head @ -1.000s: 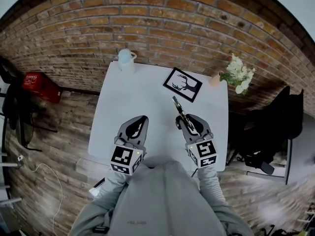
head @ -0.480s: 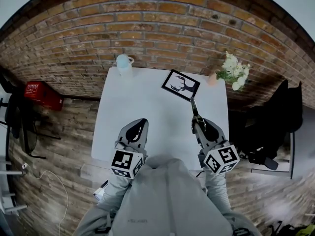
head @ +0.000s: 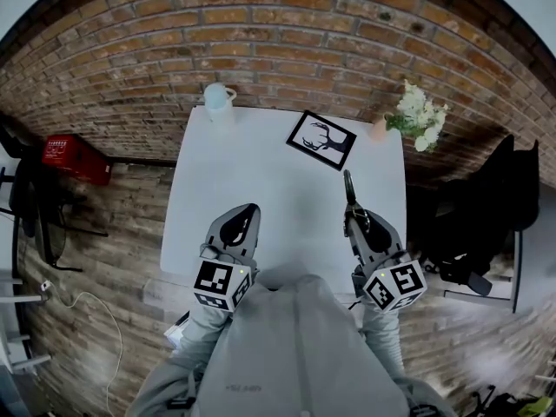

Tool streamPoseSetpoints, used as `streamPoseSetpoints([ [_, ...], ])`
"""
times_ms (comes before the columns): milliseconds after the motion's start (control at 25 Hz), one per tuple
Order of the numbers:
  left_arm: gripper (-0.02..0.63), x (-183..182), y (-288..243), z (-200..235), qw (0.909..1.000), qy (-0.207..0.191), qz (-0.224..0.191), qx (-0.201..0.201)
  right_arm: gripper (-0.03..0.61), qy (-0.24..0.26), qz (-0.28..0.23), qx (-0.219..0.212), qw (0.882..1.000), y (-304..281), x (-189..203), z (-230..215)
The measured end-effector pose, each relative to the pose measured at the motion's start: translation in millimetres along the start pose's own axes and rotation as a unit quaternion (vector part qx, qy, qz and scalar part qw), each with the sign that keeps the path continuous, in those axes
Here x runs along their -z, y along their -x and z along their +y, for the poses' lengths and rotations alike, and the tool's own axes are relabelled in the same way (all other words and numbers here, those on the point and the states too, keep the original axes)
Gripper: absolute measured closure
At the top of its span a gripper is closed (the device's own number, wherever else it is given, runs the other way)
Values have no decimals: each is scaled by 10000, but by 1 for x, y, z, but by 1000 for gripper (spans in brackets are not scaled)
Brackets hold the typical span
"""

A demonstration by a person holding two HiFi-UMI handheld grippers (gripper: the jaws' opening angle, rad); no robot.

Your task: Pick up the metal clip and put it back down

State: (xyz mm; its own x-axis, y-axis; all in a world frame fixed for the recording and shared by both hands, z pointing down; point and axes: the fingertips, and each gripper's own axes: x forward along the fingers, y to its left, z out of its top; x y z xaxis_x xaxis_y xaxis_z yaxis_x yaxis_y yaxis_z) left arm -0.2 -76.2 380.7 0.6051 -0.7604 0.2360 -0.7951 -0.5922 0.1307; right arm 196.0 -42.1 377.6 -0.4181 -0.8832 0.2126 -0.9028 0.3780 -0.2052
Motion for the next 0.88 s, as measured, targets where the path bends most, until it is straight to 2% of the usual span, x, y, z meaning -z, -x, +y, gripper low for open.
streamPoseSetpoints([
  [360,581,3,-5,-2,10000,14,45,37,471,13,-109,9,9999,-1,-6,-2],
  [880,581,7,-11,0,9999,52,107,85,471,81,6,61,9999,-4,-3,-5],
])
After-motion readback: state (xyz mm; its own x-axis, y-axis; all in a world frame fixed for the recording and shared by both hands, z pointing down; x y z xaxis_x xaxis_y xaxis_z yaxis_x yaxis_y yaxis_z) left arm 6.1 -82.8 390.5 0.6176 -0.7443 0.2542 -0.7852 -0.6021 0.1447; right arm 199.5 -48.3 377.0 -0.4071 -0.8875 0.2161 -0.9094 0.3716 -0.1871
